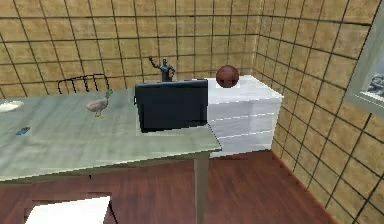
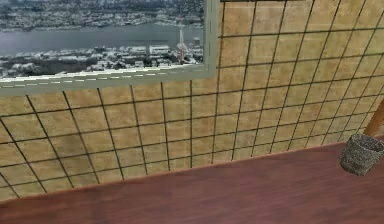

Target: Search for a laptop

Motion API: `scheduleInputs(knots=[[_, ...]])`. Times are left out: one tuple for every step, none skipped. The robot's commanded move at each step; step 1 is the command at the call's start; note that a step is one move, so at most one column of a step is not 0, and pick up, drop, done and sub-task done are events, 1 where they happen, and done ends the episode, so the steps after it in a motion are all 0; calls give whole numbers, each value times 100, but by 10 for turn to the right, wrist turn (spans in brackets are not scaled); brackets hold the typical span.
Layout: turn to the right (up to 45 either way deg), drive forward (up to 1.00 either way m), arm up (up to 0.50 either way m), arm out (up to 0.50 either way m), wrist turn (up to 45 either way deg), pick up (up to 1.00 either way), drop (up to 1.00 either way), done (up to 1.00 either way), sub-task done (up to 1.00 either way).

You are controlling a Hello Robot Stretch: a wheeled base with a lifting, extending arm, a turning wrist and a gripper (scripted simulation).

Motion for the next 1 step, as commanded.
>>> scheduleInputs(knots=[[0, 0, 0, 0, 0, 0, 0, 100, 0]])
